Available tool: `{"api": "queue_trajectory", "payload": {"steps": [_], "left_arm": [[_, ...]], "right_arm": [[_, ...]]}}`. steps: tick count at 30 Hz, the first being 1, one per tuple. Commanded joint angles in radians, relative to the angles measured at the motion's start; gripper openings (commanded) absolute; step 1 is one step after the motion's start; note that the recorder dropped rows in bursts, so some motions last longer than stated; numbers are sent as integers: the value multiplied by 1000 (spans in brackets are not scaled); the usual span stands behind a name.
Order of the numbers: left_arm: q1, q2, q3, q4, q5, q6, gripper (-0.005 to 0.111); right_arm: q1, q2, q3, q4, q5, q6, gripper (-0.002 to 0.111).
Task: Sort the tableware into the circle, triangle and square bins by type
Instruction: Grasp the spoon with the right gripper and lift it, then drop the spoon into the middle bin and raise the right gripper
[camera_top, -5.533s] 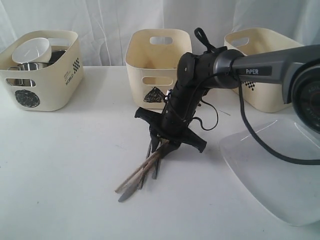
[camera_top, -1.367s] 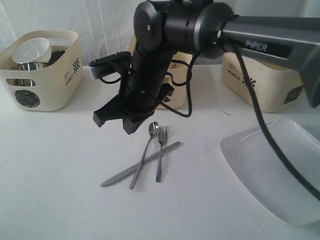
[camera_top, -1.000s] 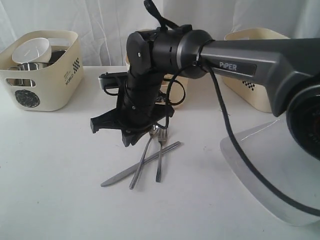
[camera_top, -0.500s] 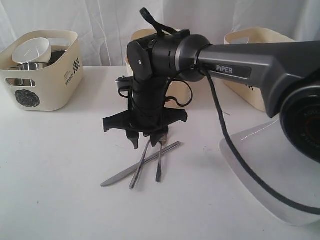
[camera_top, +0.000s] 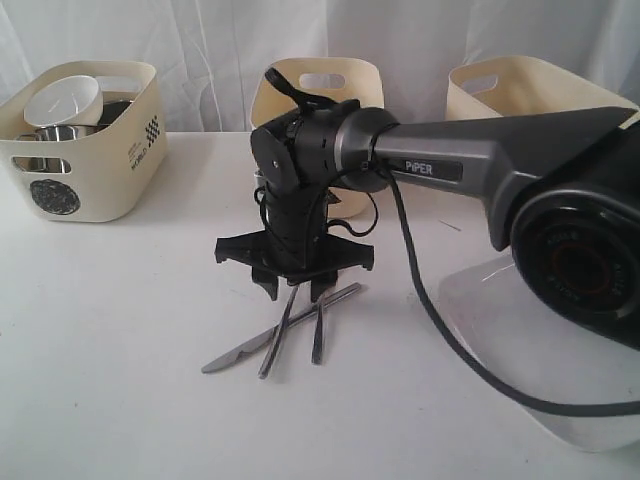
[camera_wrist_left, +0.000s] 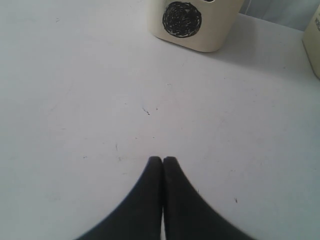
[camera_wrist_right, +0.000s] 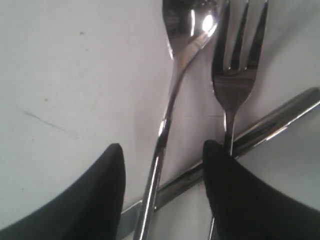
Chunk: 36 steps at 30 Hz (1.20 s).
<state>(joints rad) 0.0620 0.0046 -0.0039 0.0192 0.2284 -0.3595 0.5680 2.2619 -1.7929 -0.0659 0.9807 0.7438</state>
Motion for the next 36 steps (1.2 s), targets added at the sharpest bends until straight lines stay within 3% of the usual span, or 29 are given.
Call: {"api": "queue_trajectory", "payload": {"steps": [1,3,9,14,21,25,30,36], "left_arm": [[-6,-5,4,-7,-5,0,0],[-6,-5,4,-7,-5,0,0],[-6,-5,4,-7,-5,0,0],[-6,-5,4,-7,-5,0,0],[-6,-5,4,-7,-5,0,0],[-6,-5,4,-7,-5,0,0],[-6,-5,4,-7,-5,0,0],[-6,-5,4,-7,-5,0,0]], "right_arm": [[0,19,0,-23,-48,22,46],[0,31,0,-23,-74,29,44],[0,46,0,-23,-65,29,1],[0,32,-2,49,-82,1,0],[-18,-66,-49,263,-181,-245,0],[-89,-135,-90,621,-301,-548,0],[-219,-147,-111,1055,-302,-858,0],[-315,-144,-111,1111,-314,-988,0]]}}
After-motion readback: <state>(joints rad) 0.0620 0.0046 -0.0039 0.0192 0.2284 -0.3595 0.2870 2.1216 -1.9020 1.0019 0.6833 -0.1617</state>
